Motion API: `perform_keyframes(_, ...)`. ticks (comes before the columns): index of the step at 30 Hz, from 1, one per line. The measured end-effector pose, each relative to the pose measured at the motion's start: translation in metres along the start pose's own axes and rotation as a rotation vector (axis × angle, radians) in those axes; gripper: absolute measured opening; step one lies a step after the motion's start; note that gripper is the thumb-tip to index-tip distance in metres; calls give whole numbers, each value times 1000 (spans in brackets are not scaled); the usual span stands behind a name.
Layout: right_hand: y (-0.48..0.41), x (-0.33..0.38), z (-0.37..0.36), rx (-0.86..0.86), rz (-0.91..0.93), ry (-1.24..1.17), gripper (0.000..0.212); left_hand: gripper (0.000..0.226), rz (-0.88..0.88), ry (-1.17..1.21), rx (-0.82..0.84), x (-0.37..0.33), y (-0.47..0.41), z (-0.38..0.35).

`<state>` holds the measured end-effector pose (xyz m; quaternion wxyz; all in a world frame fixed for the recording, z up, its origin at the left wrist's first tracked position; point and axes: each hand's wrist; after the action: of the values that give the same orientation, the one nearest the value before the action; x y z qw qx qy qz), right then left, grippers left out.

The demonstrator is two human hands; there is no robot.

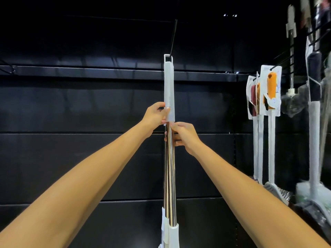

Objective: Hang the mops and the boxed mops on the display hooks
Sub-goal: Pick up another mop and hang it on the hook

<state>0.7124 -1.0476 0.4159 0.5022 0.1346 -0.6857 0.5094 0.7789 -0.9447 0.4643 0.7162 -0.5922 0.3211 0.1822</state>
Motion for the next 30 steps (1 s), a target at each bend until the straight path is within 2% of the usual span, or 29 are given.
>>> perform_keyframes(9,-7,-9,-3,12,-35,-17,29,34,37,23,-48,10,-2,-6)
perform_keyframes(14,-4,-14,-9,-16,-33,2,33,36,83,78,37,21,10,4)
perform_keyframes(19,2,-19,-12,-62,-20,9,31,42,109,17,107,25,29,19)
perform_keyframes(24,20,-28,-18,-209,91,234,31,39,-15,-406,43,32,52,34)
perform_keyframes(27,45,-35,-20,-246,161,539,40,45,-5,-640,79,42,76,49)
perform_keyframes(30,72,-43,-21,-236,260,890,39,55,-148,-1014,196,53,102,68)
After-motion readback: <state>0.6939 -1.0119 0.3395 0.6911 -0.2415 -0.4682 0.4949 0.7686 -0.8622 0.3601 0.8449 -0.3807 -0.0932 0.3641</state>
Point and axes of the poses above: each hand's wrist, its own y-axis away from the middle knuckle, its own z-axis out of the back of the hand, x = y × z, and after that the axes turned 7 degrees about -x, right-handed
